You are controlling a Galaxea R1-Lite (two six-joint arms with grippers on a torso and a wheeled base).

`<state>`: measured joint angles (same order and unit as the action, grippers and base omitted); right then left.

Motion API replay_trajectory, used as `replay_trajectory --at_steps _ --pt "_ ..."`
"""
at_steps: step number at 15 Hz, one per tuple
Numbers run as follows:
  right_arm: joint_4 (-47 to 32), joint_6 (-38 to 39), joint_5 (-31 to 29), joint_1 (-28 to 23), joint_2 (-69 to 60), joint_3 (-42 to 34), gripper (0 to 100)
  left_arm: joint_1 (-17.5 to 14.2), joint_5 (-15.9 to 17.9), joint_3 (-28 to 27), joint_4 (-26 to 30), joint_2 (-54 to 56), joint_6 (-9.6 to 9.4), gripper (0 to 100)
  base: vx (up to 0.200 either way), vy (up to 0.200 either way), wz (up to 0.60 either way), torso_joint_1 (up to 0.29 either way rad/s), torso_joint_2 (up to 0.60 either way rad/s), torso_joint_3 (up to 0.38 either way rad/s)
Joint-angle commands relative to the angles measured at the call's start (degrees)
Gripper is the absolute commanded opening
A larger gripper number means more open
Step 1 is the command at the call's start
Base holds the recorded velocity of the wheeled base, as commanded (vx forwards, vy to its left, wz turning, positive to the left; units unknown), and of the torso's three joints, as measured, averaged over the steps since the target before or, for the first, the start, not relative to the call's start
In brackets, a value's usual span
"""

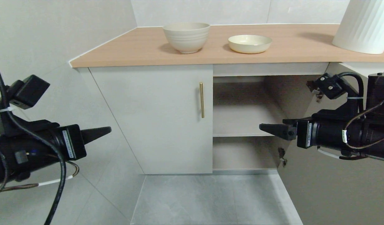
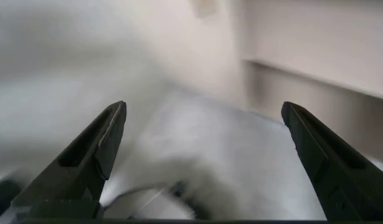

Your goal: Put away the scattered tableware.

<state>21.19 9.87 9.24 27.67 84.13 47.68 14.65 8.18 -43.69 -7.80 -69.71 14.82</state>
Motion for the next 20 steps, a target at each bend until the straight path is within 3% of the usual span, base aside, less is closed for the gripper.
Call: replay_trajectory --at_steps 1,2,5,6,20 --pt "-0.71 -0.03 -1.15 -0.07 -0.02 0.57 100 -0.33 -1.24 -1.75 1.47 2.29 -1.38 0 0.0 0.0 0.0 0.0 0.0 0.0" --pt "-3.61 0.06 -1.42 0.1 -2.56 0.49 100 -0.24 -1.41 -1.66 2.26 2.29 -2.61 0 0.0 0.0 0.0 0.0 0.0 0.0" --pt "-6.33 0.06 -1.51 0.1 -6.34 0.84 100 -0.24 -1.32 -1.75 2.09 2.38 -2.61 0 0.0 0.0 0.0 0.0 0.0 0.0" --pt "-6.69 0.06 -1.51 0.1 -7.05 0.84 100 -0.24 -1.15 -1.84 1.91 2.38 -2.61 100 0.0 0.0 0.0 0.0 0.0 0.0" --pt "-8.97 0.06 -2.39 0.1 -8.45 1.01 100 -0.24 -1.15 -1.75 -0.46 2.73 -2.87 100 0.014 0.0 0.0 0.0 0.0 0.0"
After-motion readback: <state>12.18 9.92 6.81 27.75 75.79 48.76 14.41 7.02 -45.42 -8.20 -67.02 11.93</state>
